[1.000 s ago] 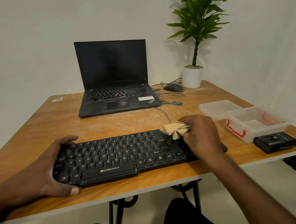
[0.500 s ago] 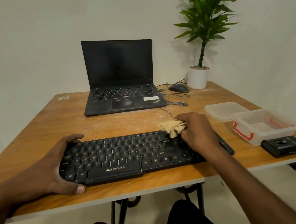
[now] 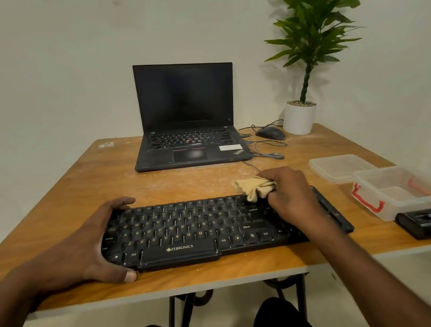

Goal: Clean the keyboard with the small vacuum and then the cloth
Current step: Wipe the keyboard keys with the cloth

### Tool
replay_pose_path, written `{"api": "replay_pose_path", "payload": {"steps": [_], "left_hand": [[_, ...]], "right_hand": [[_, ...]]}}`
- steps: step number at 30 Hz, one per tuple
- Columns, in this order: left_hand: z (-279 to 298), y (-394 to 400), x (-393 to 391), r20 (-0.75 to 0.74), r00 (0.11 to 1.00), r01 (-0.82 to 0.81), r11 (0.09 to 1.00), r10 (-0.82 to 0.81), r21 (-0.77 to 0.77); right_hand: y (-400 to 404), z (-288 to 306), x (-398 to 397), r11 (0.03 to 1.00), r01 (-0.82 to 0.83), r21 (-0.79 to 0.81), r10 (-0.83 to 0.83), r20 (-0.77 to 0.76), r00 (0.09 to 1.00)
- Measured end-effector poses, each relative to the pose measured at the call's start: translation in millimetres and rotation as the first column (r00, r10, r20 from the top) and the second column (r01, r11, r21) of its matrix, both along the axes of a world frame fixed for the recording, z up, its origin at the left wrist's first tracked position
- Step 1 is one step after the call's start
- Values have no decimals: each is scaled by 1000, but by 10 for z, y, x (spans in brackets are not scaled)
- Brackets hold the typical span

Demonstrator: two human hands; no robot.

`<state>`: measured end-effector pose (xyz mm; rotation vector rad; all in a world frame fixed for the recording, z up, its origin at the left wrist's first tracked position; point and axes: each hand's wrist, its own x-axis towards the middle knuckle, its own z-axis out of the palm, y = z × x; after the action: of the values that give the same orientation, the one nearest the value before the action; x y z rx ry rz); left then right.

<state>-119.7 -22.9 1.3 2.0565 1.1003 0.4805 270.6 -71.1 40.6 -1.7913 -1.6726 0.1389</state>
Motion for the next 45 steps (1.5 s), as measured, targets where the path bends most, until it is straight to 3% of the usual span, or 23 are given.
{"api": "replay_pose_path", "payload": {"steps": [8,17,23,28,33,37,45], "left_hand": [[46,-44,15,16,1000,3,999,-3,-34],[59,-74,30,13,1000,6,1000,-6,-12],[83,-91,50,15,1000,0,1000,0,-26],[94,-105,48,3,1000,6,1000,-6,-24],[79,-97,43,5,1000,4,1000,-3,-17],[51,-89,27,6,1000,-3,1000,3,-6],[82,-117,50,9,1000,-3,999,4,-37]], "right_hand": [[182,-35,-511,976,-213,37,214,-4,977],[105,17,-161,1000,-24,9,23,59,998],[155,-31,-532,989,-120,89,119,9,993],[138,-41,-768,960,-273,58,274,-15,962],[-27,38,-241,983,-167,-75,169,17,986],[-154,60,33,999,-28,-28,28,20,999],[-90,-74,-611,979,-193,66,197,-76,977]]}}
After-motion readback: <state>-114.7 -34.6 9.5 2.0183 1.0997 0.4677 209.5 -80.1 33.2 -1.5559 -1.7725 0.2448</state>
